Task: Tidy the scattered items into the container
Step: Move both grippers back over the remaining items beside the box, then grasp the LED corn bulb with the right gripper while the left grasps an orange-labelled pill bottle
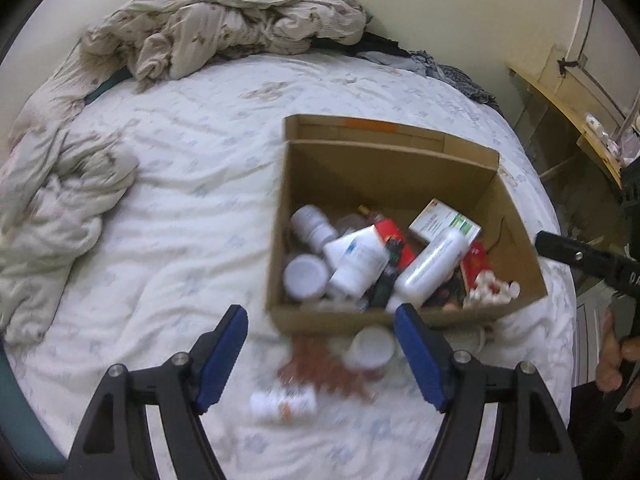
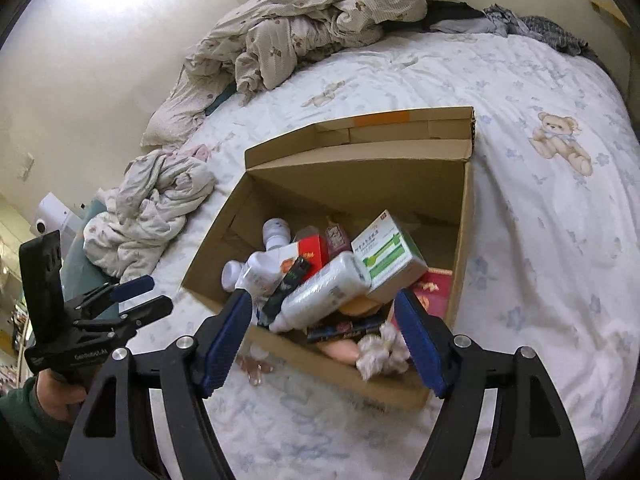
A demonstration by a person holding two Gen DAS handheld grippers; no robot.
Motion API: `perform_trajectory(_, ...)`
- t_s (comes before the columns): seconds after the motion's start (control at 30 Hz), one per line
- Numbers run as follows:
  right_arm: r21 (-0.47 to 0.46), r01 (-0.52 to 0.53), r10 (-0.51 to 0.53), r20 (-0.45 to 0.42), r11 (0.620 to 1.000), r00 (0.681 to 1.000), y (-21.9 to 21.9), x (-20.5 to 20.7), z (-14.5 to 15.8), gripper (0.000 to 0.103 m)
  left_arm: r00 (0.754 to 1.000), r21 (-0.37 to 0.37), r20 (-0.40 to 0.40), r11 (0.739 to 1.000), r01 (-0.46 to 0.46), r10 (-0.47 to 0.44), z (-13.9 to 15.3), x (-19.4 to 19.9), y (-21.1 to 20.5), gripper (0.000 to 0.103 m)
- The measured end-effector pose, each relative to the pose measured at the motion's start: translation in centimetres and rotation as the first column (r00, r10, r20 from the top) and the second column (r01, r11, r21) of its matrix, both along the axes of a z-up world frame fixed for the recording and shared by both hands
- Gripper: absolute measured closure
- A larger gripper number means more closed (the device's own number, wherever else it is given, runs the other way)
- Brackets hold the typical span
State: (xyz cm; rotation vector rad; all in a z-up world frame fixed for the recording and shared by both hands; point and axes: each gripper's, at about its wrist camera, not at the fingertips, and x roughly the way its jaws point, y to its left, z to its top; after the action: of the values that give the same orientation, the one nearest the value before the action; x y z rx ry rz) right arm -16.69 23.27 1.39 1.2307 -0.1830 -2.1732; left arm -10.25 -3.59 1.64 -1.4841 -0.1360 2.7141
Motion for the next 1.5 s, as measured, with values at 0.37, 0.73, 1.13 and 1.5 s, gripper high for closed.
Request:
perform_trajectory(0.37, -0.060, 0.008, -0.003, 0.087, 0.998, 0.996, 1.6, 3.9, -1.0, 0.026, 0.994, 0.028, 0.053, 0.995, -0.095, 0.093, -3.5, 5.2, -4.3, 0.027)
perform_trajectory(0.73, 0.208, -0.097, 0.055, 0.202, 0.973, 0.978, -2.1, 4.3, -7.0, 0.026, 0.978, 0.090, 0.112, 0.978, -0.189, 0.178, -5.7, 5.7, -6.4, 0.027)
perform_trajectory(1.13, 0.542, -0.271, 0.275, 0.076, 0.795, 0.959, -8.7, 5.5, -11.2, 0.023, 0.964, -0.003, 0.192, 0.983, -0.186, 0.183, -8.2, 5.2, -5.9, 0.027)
perform_trajectory(1.5, 0.416, -0.352, 0.305, 0.178, 0.838, 0.936, -9.0, 5.5, -11.1, 0.030, 0.970, -0.083, 0.239, 0.996, -0.024, 0.044, -10.5, 2.9, -1.6, 0.027)
